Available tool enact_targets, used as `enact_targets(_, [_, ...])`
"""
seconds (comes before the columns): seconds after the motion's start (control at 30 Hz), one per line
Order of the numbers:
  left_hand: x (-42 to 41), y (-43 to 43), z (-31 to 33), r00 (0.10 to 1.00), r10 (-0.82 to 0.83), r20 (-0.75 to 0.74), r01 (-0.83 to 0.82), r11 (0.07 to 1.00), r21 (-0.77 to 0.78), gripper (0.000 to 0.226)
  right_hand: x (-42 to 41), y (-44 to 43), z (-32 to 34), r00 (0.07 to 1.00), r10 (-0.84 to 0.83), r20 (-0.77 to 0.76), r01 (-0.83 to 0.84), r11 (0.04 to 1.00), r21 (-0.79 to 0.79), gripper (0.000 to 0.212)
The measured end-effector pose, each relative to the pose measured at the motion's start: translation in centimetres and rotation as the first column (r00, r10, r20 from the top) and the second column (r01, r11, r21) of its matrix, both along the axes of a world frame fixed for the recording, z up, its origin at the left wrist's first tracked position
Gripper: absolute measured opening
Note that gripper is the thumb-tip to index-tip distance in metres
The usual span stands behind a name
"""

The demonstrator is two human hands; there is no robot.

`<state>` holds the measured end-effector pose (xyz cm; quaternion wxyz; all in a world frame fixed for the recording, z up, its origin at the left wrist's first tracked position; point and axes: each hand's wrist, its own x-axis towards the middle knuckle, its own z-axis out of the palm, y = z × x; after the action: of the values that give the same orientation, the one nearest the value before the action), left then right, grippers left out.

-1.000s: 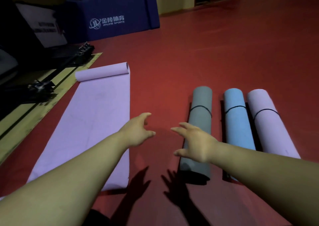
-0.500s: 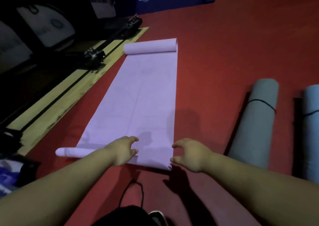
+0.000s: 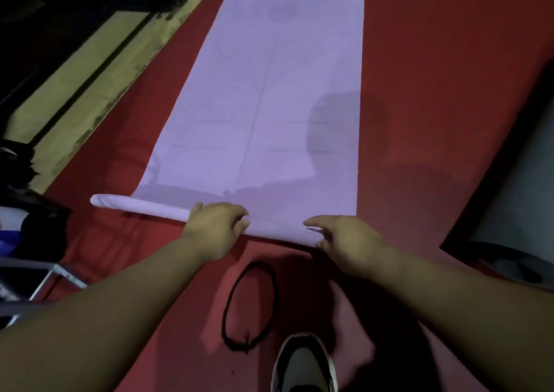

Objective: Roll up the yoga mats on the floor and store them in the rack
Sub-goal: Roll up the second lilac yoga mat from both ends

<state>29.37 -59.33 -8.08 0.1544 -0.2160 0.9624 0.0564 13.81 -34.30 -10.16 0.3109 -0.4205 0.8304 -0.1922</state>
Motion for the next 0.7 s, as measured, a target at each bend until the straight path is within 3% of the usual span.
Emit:
enact_targets(0.1, [-1.0, 4.5, 1.0, 0.998, -0.024, -0.063, 0.036, 0.979, 0.201, 0.041, -3.3, 4.3, 2.8, 0.996, 0.036, -0.087, -0.031, 0.998, 0.056, 0.045])
enact_targets(0.23, [-2.4, 12.8, 0.1, 0.963, -0.040, -0.266, 0.115, 0.955, 0.272, 0.029, -5.0, 9.9, 5.8, 0.971, 0.109, -0.214, -0.061, 0.974, 0.218, 0.042])
enact_targets(0.37, [-3.8, 16.2, -0.4, 0.959, -0.011, -0.285, 0.120, 0.922, 0.369, 0.033, -3.2, 12.0, 4.5, 0.958, 0.057, -0.280, -0.013, 0.988, 0.157, 0.031])
enact_targets(0.43, [-2.5, 15.0, -0.9, 0.955, 0.011, -0.296, 0.117, 0.904, 0.410, 0.034, -2.7, 12.5, 2.7, 0.979, 0.002, -0.204, 0.025, 0.991, 0.131, 0.024])
enact_targets(0.57, [2.4, 11.0, -1.8, 0.946, -0.102, -0.308, 0.179, 0.956, 0.232, 0.044, -2.6, 12.2, 0.1, 0.989, -0.040, -0.144, 0.066, 0.980, 0.186, 0.021])
enact_targets(0.7, [4.8, 8.4, -3.0, 0.930, 0.047, -0.366, 0.023, 0.983, 0.184, 0.051, -2.1, 10.9, -0.9, 0.974, -0.102, -0.204, 0.126, 0.986, 0.110, 0.040])
